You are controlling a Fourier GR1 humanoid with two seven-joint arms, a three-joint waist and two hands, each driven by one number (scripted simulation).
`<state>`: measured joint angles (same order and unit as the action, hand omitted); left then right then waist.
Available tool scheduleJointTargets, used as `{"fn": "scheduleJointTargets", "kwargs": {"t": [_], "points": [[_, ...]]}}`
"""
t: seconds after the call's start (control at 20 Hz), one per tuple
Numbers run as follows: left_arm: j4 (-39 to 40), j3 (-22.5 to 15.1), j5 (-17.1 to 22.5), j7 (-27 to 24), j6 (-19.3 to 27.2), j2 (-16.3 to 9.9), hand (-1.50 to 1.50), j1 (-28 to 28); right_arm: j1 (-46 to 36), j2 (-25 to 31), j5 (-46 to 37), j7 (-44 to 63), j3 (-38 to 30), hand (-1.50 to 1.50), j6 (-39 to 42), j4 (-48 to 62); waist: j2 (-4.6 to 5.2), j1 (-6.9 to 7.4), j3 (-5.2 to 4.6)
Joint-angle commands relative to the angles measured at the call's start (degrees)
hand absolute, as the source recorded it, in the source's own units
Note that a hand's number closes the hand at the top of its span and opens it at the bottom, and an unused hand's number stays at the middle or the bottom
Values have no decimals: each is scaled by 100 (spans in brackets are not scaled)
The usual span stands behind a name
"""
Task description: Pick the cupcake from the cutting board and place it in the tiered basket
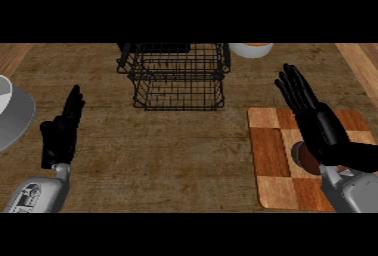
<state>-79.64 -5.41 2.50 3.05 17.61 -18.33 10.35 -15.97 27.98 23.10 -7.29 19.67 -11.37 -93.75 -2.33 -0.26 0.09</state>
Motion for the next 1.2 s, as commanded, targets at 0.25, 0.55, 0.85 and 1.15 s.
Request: {"fn": "scheduleJointTargets", "kwargs": {"t": [0.25, 0.55, 0.85, 1.15], "points": [[-202, -581, 426, -506, -951, 436, 0, -161, 100, -789, -73, 13, -1531, -150, -2381, 593, 245, -140, -19], [217, -693, 677, -725, -1519, 582, 0, -192, -11, -1896, -643, -1506, -1553, -150, -3216, 1198, 259, 30, -6], [148, -472, 744, -705, -1756, 310, 0, -308, 701, -210, -1910, 466, -937, -150, -3896, -151, 185, -91, -29], [268, -456, 653, -894, -1587, 396, 0, -360, 1590, 1351, -2791, 2137, -227, -150, -3207, 345, 183, -278, -108]]}}
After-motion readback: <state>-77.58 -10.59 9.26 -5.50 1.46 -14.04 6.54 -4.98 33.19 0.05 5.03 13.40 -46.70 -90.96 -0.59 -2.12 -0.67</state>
